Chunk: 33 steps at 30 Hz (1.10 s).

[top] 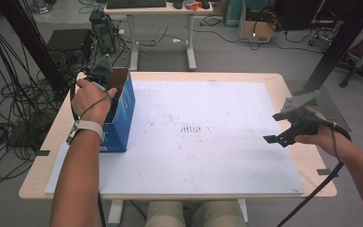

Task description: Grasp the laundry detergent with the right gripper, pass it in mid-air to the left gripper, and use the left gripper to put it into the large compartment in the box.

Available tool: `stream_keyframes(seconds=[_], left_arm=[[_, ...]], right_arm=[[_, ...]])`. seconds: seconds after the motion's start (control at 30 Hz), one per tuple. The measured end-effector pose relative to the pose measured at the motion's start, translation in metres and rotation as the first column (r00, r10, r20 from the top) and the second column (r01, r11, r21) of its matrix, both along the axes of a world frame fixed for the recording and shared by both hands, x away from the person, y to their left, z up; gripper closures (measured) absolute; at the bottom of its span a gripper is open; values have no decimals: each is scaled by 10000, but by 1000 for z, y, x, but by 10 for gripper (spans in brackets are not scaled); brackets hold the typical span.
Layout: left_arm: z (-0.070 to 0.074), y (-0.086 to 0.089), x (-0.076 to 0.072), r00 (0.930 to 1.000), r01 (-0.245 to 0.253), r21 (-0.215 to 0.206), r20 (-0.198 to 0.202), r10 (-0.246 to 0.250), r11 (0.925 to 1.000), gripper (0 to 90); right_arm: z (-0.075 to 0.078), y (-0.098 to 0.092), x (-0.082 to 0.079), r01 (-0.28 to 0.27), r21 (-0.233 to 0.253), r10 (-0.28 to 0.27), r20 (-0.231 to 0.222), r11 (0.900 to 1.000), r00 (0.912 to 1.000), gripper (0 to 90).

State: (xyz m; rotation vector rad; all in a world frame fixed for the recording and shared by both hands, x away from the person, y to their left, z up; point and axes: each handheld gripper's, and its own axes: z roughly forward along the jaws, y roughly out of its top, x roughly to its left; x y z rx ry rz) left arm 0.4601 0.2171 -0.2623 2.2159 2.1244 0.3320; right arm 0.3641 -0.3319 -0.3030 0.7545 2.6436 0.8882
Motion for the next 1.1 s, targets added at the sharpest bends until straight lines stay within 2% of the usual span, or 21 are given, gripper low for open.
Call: stream_keyframes(seconds=[0.23,1.1], left_arm=[[0,1,0,9999,113,-2,-10,-113,9999,375],[0,2,-1,10000,-48,-9,9,48,10000,374]], right_arm=[[0,0,0,3,-4,-3,1,10000,10000,85],[1,-1,0,-71,-51,71,56,10000,10000,85]])
